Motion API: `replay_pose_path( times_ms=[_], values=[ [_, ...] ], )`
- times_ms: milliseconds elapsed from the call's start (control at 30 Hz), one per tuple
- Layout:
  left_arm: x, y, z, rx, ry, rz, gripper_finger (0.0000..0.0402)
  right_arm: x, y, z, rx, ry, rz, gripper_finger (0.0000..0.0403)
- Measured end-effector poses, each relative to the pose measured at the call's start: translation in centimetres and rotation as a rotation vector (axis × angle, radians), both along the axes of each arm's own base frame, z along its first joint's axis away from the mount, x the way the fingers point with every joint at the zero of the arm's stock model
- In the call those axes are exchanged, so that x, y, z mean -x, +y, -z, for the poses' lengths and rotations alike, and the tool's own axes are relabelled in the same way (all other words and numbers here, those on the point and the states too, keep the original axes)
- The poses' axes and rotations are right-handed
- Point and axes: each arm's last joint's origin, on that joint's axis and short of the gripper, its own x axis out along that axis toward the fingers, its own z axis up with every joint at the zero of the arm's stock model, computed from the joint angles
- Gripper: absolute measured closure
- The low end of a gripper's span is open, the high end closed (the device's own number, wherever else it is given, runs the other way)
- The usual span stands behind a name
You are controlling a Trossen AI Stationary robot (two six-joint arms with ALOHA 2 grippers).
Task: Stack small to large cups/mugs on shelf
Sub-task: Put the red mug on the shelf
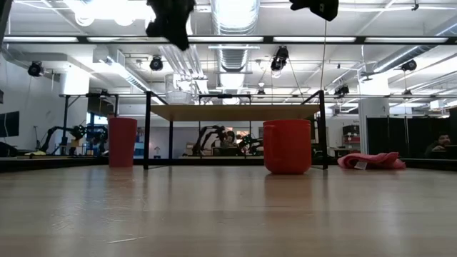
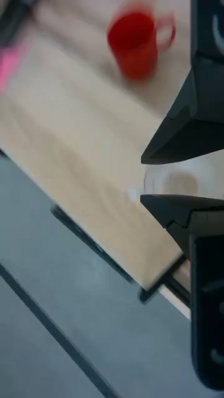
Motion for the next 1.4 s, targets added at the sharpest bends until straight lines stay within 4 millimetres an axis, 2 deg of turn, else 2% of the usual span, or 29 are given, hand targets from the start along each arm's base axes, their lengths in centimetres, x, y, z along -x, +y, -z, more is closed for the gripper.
replay_pose_path(
  times_ms=[167, 300, 433, 733, 967, 1133, 1267, 1400],
  values=[
    [1.7, -3.1, -2.2, 0.005, -0.045, 0.050, 0.0327, -0.1, 0.2, 0.2, 0.004, 0.019, -0.024, 0.0335],
    [2.8, -5.0, -2.2, 0.056, -0.007, 0.062, 0.0326, -0.2, 0.5, 0.5, -0.038, 0.029, -0.082, 0.0335],
    [3.3, -6.0, -1.7, 0.114, 0.042, 0.050, 0.0326, -1.0, 0.9, 1.8, -0.103, 0.068, -0.159, 0.0335],
    [3.2, -6.6, -1.5, 0.114, 0.048, 0.066, 0.0326, -4.9, 1.0, 7.4, -0.128, 0.282, -0.209, 0.0311],
    [4.1, -7.0, -2.1, 0.097, 0.028, 0.072, 0.0326, -7.7, 0.8, 11.4, -0.080, 0.409, -0.295, 0.0294],
    [4.8, -7.3, -2.5, 0.086, 0.009, 0.072, 0.0326, -9.2, 0.6, 14.3, -0.030, 0.517, -0.291, 0.0287],
    [5.2, -7.5, -2.7, 0.079, 0.000, 0.072, 0.0326, -9.7, 0.3, 15.5, 0.030, 0.563, -0.275, 0.0290],
    [5.3, -7.5, -2.8, 0.079, -0.002, 0.072, 0.0326, -9.7, 0.2, 15.6, 0.088, 0.577, -0.266, 0.0295]
  ],
)
